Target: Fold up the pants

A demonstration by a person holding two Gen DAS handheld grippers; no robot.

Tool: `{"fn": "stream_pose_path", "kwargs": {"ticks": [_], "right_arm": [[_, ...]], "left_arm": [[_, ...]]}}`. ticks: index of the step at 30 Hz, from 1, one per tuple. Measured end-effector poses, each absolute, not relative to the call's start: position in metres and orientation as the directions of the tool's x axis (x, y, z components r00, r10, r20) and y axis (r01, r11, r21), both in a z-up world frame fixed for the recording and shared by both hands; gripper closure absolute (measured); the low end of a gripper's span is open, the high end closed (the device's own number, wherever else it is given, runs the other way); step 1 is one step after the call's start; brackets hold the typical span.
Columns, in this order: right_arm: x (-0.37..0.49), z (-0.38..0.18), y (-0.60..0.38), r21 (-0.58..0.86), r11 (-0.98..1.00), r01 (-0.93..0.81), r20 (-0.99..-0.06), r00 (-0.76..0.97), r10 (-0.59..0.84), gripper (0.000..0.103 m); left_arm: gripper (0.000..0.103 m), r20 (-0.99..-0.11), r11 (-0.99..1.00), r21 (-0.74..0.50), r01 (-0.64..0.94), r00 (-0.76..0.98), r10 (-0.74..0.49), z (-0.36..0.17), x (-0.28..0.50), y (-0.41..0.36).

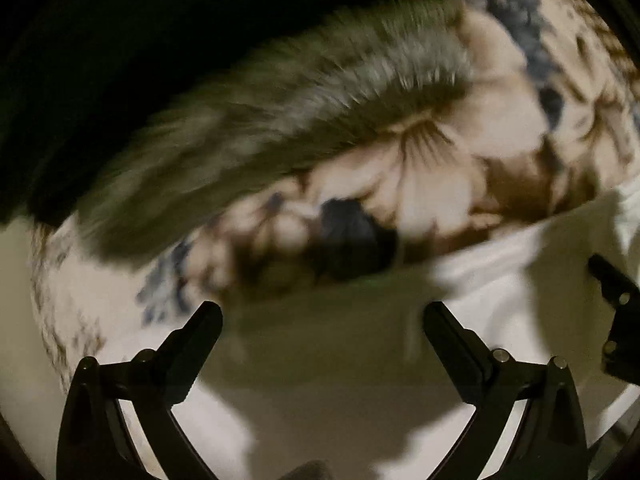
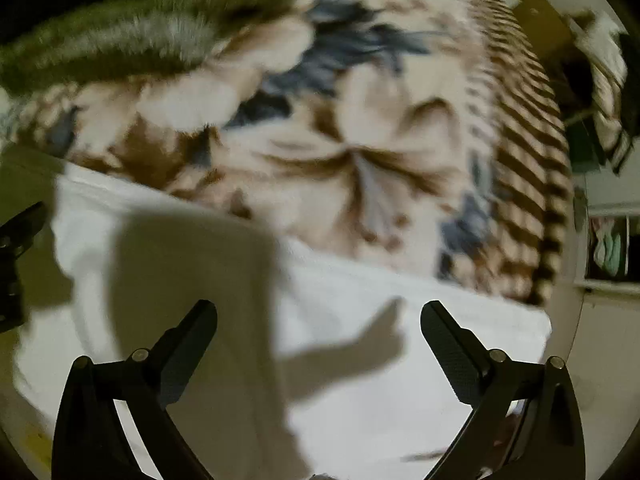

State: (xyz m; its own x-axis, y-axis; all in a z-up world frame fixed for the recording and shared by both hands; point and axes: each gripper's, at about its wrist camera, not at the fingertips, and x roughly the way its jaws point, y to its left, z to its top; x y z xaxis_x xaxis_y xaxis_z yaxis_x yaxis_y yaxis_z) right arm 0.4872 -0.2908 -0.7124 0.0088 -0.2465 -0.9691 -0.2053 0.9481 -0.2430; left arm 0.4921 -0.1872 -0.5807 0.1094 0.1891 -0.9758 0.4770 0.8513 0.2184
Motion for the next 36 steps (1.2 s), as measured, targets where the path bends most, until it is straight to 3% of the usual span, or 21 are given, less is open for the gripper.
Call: {"fn": "stream_pose_path", "kwargs": {"ticks": [2, 3, 4, 5, 6, 7, 8, 9, 12, 22, 29, 36], "right_arm": [[0.497, -0.724, -0.288, -0.226, 0.943, -0.246, -0.972, -0.004, -0.234, 0.006], [0.502, -0.727, -0.288, -0.202, 0.944, -0.260, -0.977, -0.015, -0.213, 0.015], [0.505, -0.728, -0.287, -0.177, 0.948, -0.266, -0.982, -0.024, -0.189, 0.021], [0.509, -0.727, -0.288, -0.151, 0.953, -0.264, -0.986, -0.024, -0.163, 0.035], [0.511, -0.726, -0.288, -0.133, 0.956, -0.260, -0.989, -0.025, -0.144, 0.045], [0.511, -0.726, -0.287, -0.109, 0.960, -0.256, -0.992, -0.032, -0.121, 0.062], [0.511, -0.725, -0.287, -0.111, 0.962, -0.249, -0.992, -0.029, -0.122, 0.075], [0.510, -0.723, -0.285, -0.127, 0.959, -0.255, -0.991, -0.020, -0.136, 0.085], [0.504, -0.711, -0.290, -0.158, 0.956, -0.248, -0.987, 0.013, -0.160, 0.094], [0.443, -0.633, -0.312, -0.125, 0.979, -0.160, -0.985, 0.141, -0.102, 0.096], [0.335, -0.578, -0.276, -0.078, 0.985, -0.151, -0.984, 0.173, -0.052, 0.097], [0.223, -0.594, -0.272, -0.031, 0.992, -0.124, -0.996, 0.086, -0.021, 0.097]], "left_arm": [[0.007, -0.988, 0.854, 0.153, 0.498, 0.073, 0.135, -0.588, 0.499, -0.183], [0.015, -0.993, 0.853, 0.115, 0.509, 0.061, 0.097, -0.586, 0.500, -0.181], [0.032, -0.998, 0.849, 0.068, 0.524, 0.051, 0.048, -0.581, 0.499, -0.179], [0.050, -0.999, 0.841, 0.037, 0.539, 0.047, 0.014, -0.575, 0.497, -0.179], [0.060, -0.999, 0.833, 0.027, 0.553, 0.050, -0.001, -0.571, 0.494, -0.179], [0.078, -0.998, 0.827, 0.020, 0.561, 0.059, -0.016, -0.563, 0.492, -0.179], [0.090, -0.997, 0.825, 0.025, 0.565, 0.074, -0.020, -0.555, 0.489, -0.178], [0.092, -0.996, 0.823, 0.034, 0.567, 0.087, -0.019, -0.550, 0.488, -0.176], [0.100, -0.995, 0.851, -0.012, 0.525, 0.082, -0.065, -0.526, 0.488, -0.160], [0.103, -0.967, 0.922, -0.073, 0.380, 0.200, -0.159, -0.409, 0.410, -0.105], [0.103, -0.966, 0.960, -0.098, 0.261, 0.207, -0.155, -0.408, 0.331, -0.104], [0.103, -0.987, 0.979, -0.101, 0.179, 0.103, -0.121, -0.429, 0.239, -0.103]]}}
